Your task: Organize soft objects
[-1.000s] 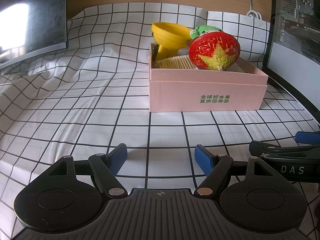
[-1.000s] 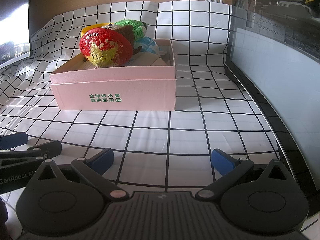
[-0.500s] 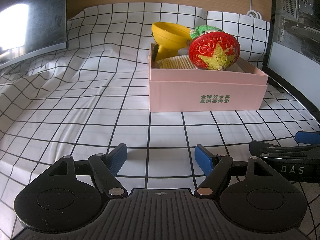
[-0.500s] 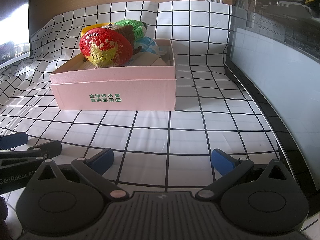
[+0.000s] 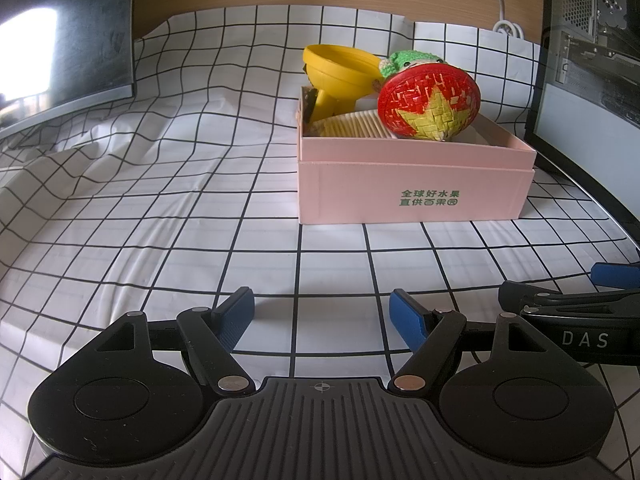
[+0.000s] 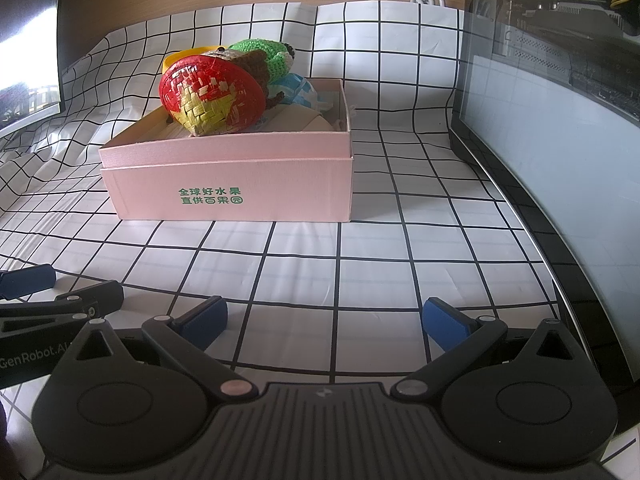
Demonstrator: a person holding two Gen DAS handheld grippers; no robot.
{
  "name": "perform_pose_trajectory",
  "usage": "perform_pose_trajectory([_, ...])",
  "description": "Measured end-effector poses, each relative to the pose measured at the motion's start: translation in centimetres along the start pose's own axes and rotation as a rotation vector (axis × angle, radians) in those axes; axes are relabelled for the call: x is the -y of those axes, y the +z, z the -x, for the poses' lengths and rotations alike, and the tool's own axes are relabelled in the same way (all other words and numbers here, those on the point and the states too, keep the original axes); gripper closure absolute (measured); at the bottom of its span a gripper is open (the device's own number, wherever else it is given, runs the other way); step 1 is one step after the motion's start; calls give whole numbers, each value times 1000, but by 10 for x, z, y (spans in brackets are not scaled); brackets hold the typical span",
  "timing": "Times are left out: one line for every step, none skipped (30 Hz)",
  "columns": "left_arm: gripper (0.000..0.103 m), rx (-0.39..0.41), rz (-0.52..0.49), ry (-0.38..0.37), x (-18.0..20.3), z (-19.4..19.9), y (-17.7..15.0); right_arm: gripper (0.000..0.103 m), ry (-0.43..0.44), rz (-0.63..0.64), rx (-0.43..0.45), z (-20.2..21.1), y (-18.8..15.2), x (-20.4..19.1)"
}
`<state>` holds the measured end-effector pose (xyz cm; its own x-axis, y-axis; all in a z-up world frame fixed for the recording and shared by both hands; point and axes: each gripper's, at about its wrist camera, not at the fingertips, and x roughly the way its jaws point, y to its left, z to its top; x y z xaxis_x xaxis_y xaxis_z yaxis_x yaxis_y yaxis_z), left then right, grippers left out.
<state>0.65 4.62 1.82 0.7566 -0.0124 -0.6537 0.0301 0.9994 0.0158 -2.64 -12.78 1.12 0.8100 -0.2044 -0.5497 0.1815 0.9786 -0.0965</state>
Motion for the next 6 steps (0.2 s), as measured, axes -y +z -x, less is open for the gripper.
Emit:
perform_pose_trajectory([24, 0, 0, 0, 0, 0, 0, 0, 0, 0, 0, 0, 0, 0])
perform_pose_trajectory([24, 0, 1, -1, 0, 0, 0, 0, 0, 0, 0, 0, 0, 0])
perform_pose_trajectory([24, 0, 0, -1, 0, 0, 0, 0, 0, 0, 0, 0, 0, 0])
perform_pose_trajectory([24, 0, 0, -1, 0, 0, 0, 0, 0, 0, 0, 0, 0, 0])
perform_pose_trajectory([24, 0, 1, -2, 0, 0, 0, 0, 0, 0, 0, 0, 0, 0])
perform_pose_trajectory([24, 1, 3, -3, 0, 0, 0, 0, 0, 0, 0, 0, 0, 0])
